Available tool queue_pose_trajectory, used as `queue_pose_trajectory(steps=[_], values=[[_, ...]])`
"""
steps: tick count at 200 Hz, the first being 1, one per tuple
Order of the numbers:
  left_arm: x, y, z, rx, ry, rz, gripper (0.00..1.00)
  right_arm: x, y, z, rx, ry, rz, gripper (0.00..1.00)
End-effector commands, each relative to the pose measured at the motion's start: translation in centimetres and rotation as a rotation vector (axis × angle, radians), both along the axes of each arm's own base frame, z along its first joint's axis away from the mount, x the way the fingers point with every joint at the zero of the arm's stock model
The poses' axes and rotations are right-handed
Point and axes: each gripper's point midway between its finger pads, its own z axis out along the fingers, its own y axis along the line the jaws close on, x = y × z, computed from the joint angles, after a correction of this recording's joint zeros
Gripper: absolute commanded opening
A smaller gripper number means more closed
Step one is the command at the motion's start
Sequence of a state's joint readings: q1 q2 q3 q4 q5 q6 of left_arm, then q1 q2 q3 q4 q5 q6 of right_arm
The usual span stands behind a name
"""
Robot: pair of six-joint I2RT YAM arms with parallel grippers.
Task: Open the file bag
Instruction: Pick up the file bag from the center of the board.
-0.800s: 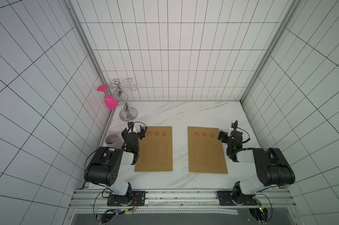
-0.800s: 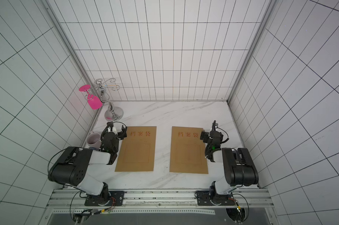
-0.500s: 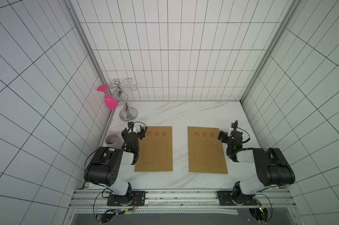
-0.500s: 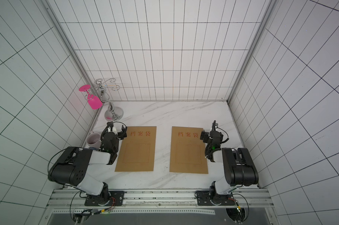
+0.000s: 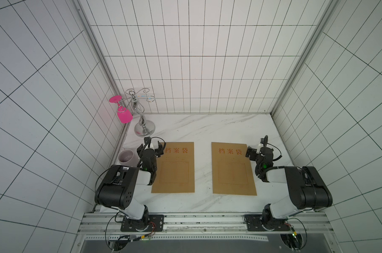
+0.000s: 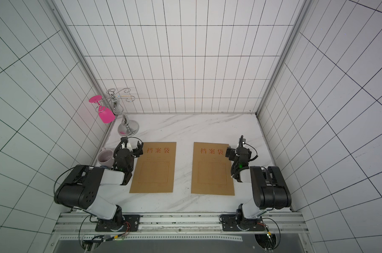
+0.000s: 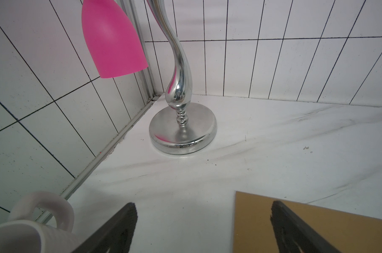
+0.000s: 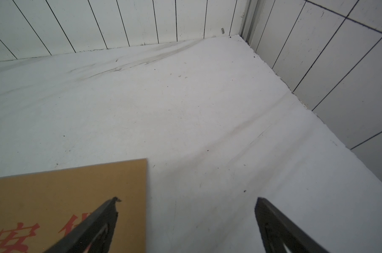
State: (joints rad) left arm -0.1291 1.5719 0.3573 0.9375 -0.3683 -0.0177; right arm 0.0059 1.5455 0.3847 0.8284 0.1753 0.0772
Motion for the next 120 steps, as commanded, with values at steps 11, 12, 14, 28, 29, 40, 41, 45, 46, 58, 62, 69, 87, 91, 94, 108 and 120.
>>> queue_pose_trajectory(steps=[11, 12, 14, 28, 29, 40, 41, 45, 46, 58, 62, 69, 87, 91, 94, 108, 120], values=[[0.37, -0.20, 0.99, 0.002, -0.023, -0.010, 0.98, 0.96, -0.35, 1.83, -0.012, -0.058, -0.003, 0.99], [0.37, -0.18, 0.99, 0.002, -0.023, -0.009, 0.98, 0.98, -0.33, 1.83, -0.013, -0.058, -0.002, 0.99], [0.38, -0.19, 1.00, 0.002, -0.024, -0.010, 0.98, 0.97, -0.32, 1.82, -0.013, -0.057, -0.002, 0.99], [0.38, -0.19, 1.07, 0.002, -0.025, -0.010, 0.98, 0.98, -0.35, 1.83, -0.013, -0.058, -0.003, 0.99], [0.35, -0.18, 1.03, 0.001, -0.024, -0.010, 0.98, 0.99, -0.33, 1.83, -0.013, -0.058, -0.002, 0.99], [0.37, -0.16, 1.04, 0.002, -0.024, -0.010, 0.98, 0.98, -0.33, 1.82, -0.014, -0.057, -0.002, 0.99], [0.38, -0.21, 1.08, 0.002, -0.025, -0.011, 0.98, 0.98, -0.32, 1.81, -0.013, -0.057, -0.002, 0.99], [0.38, -0.24, 1.06, 0.002, -0.025, -0.012, 0.98, 0.98, -0.36, 1.82, -0.013, -0.057, -0.003, 0.99], [0.39, -0.24, 1.07, 0.002, -0.025, -0.012, 0.98, 0.98, -0.37, 1.83, -0.013, -0.058, -0.003, 0.99], [0.39, -0.23, 1.05, 0.002, -0.024, -0.012, 0.98, 0.98, -0.33, 1.83, -0.014, -0.057, -0.002, 0.99], [0.36, -0.19, 1.02, 0.001, -0.024, -0.010, 0.98, 0.99, -0.32, 1.85, -0.014, -0.058, -0.001, 0.98], [0.38, -0.20, 1.05, 0.002, -0.024, -0.010, 0.98, 0.99, -0.34, 1.83, -0.013, -0.057, -0.002, 0.99], [0.43, -0.20, 1.06, 0.001, -0.025, -0.010, 0.98, 0.98, -0.35, 1.82, -0.014, -0.057, -0.002, 0.99], [0.41, -0.22, 1.03, 0.002, -0.024, -0.011, 0.98, 0.97, -0.32, 1.80, -0.013, -0.057, -0.002, 0.99], [0.42, -0.24, 1.05, 0.002, -0.024, -0.011, 0.98, 0.98, -0.32, 1.81, -0.014, -0.057, -0.001, 0.99], [0.38, -0.19, 0.99, 0.003, -0.023, -0.010, 0.98, 0.98, -0.36, 1.83, -0.013, -0.058, -0.003, 0.99], [0.32, 0.02, 1.37, 0.004, -0.035, 0.001, 0.98, 0.91, -0.37, 1.88, -0.014, -0.060, -0.003, 0.99]])
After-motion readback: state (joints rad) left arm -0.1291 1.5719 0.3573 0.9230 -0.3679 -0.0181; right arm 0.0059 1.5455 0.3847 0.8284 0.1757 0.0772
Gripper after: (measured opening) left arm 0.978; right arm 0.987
